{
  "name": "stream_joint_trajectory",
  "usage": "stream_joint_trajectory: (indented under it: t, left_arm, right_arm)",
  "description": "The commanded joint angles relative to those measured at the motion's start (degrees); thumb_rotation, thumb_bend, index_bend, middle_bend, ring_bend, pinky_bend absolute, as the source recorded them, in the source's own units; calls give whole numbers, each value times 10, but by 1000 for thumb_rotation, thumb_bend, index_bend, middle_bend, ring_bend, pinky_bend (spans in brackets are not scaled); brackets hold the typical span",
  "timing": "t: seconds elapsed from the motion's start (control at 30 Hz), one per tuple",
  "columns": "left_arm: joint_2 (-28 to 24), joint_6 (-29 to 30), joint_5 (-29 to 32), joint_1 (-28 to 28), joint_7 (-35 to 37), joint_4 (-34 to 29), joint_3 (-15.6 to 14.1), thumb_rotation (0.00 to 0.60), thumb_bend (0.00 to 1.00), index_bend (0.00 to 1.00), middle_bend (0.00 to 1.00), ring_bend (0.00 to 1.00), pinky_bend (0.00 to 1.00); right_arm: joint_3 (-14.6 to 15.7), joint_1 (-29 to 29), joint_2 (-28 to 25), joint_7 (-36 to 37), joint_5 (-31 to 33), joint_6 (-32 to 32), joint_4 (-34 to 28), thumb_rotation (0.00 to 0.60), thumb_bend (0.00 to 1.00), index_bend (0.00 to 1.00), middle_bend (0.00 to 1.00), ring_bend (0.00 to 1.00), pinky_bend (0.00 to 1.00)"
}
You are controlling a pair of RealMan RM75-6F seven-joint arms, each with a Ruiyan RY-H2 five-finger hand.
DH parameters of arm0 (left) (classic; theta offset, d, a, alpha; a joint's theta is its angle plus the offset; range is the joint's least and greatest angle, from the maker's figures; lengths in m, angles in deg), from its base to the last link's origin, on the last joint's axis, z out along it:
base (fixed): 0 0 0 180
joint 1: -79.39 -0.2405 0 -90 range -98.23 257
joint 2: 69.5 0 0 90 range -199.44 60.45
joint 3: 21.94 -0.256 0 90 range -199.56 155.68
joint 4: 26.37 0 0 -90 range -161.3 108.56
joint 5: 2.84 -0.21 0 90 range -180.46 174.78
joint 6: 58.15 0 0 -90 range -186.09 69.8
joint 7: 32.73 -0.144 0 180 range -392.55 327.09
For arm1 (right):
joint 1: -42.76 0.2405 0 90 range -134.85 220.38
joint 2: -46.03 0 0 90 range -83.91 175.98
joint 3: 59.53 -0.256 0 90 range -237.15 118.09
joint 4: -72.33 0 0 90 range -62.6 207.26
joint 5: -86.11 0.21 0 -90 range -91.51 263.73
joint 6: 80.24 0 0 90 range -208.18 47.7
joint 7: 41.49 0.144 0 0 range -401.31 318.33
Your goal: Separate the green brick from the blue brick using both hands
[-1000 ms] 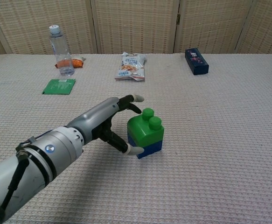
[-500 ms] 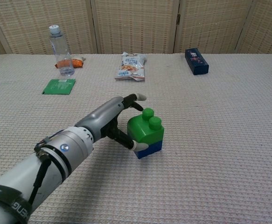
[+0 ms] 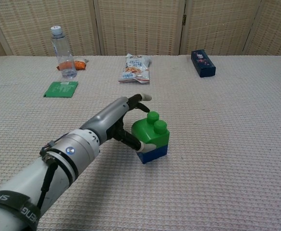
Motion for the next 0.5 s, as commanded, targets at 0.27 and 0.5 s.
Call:
stream_joint_trajectory:
  t: [0.27, 0.5]
  left_arm:
    - [6, -5, 4, 3, -2, 13, 4, 600, 212, 171, 383, 147, 0]
    - [4, -2, 2, 1, 1, 12, 5, 600, 213, 177, 426, 167, 0]
  right_arm:
    - [-1, 3, 1, 0, 4, -5, 3, 600, 313, 0, 0, 95, 0]
    - [-1, 4, 2, -3, 5, -6, 3, 600, 314, 0, 0, 96, 0]
